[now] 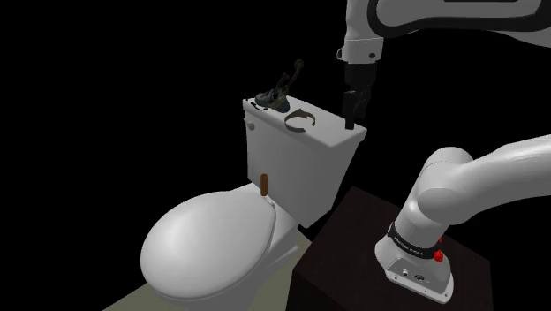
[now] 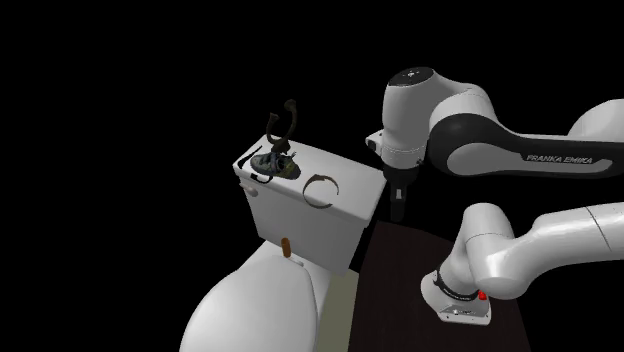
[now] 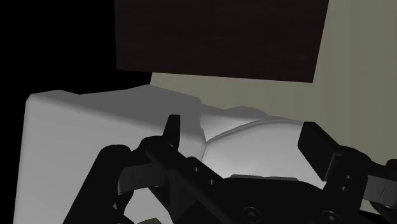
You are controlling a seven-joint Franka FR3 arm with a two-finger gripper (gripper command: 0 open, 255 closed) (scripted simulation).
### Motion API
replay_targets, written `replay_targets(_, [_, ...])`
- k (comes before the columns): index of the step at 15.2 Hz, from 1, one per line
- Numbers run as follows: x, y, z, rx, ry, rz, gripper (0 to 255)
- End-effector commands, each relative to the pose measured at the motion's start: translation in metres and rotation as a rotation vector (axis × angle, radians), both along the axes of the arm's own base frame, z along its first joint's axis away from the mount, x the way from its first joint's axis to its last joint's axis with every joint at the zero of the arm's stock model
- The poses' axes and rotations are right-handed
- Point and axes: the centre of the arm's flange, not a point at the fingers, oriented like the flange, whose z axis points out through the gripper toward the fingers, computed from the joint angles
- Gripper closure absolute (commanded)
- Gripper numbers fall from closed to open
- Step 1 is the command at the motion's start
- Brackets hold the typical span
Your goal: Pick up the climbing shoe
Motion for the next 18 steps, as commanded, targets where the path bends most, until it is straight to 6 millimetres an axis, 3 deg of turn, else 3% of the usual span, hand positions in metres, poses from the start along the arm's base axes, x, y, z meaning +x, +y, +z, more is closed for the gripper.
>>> replay_targets(1, [0.000, 0.000, 0.000, 0.000, 0.000, 0.000, 0])
replay_targets(18, [0.209, -0.100, 0.007, 0.094, 0.027, 0.189, 0])
